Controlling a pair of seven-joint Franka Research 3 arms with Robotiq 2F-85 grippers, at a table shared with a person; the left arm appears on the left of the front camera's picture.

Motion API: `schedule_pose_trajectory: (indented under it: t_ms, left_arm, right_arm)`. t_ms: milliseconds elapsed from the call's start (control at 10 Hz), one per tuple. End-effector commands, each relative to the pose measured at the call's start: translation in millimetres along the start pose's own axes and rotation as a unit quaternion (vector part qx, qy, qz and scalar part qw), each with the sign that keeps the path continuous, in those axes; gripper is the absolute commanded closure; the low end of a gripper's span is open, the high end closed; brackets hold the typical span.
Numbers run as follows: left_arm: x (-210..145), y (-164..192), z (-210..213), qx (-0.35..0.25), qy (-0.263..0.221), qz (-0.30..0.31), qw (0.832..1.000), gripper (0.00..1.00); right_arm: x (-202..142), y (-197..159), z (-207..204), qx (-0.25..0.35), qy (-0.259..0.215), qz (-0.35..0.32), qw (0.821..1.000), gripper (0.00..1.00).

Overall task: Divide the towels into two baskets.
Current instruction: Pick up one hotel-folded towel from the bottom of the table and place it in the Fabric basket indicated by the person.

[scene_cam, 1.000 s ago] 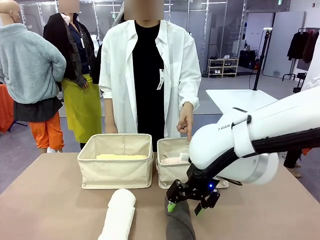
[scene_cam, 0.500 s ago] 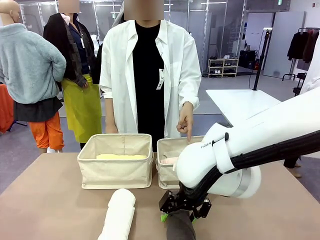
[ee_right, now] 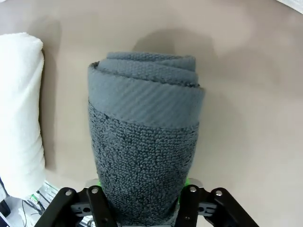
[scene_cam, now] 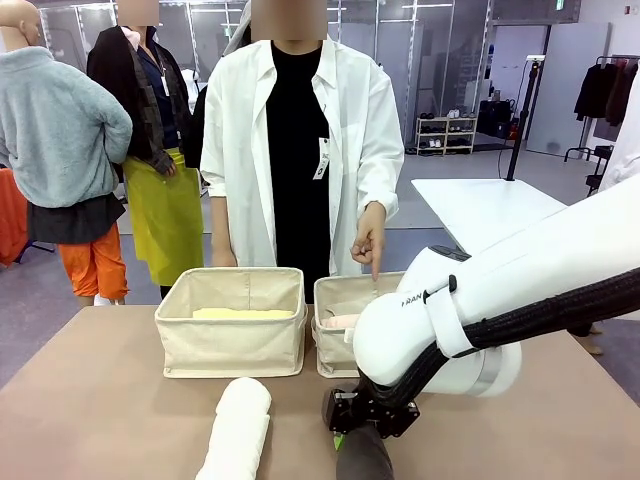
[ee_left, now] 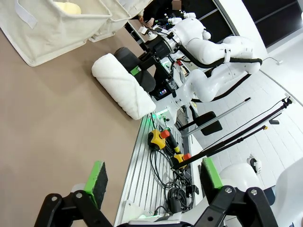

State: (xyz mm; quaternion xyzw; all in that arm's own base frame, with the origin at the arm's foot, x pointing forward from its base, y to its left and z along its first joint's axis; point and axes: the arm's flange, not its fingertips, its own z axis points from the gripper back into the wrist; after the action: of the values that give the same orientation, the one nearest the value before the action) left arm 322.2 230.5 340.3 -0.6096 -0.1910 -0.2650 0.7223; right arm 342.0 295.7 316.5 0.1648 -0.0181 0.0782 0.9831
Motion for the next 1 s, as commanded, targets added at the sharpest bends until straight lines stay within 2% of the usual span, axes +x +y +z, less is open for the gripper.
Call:
schedule_pose_trajectory:
  t_ms: [0, 100, 200, 400, 600, 700, 800, 900]
  left_arm:
    - [-2, -5, 0, -0.003, -0.004, -0.008, 1.0, 0.0]
    - [-2, -5, 0, -0.003, -0.004, -0.008, 1.0, 0.0]
    - [-2, -5, 0, -0.003, -0.004, -0.008, 1.0, 0.0]
    - [-2, -5, 0, -0.003, -0.004, -0.008, 1.0, 0.0]
    - [-2, -5, 0, -0.003, -0.004, -0.008, 1.0, 0.0]
    - [-2, -5, 0, -0.003, -0.004, -0.008, 1.0, 0.0]
    - [-2, -5, 0, -0.003, -0.004, -0.008, 1.0, 0.0]
    - [-2, -5, 0, -0.003, -0.004, -0.008, 1.0, 0.0]
  right_arm:
    - [-1, 3, 7, -0.018, -0.014, -0.022, 0.999, 1.0]
    - [-2, 2, 17, -0.024, -0.015, -0.019, 0.999, 0.96]
    - [-4, 4, 35, -0.027, 0.012, 0.0, 1.0, 1.0]
    - [-3, 10, 94, -0.045, 0.028, 0.089, 0.995, 1.0]
    - [-2, 11, 139, -0.076, 0.043, 0.206, 0.975, 1.0]
    - [-1, 9, 157, -0.089, 0.06, 0.283, 0.953, 1.0]
    - [-3, 2, 173, -0.112, 0.07, 0.377, 0.917, 1.0]
    - [-7, -4, 186, -0.128, 0.074, 0.466, 0.872, 1.0]
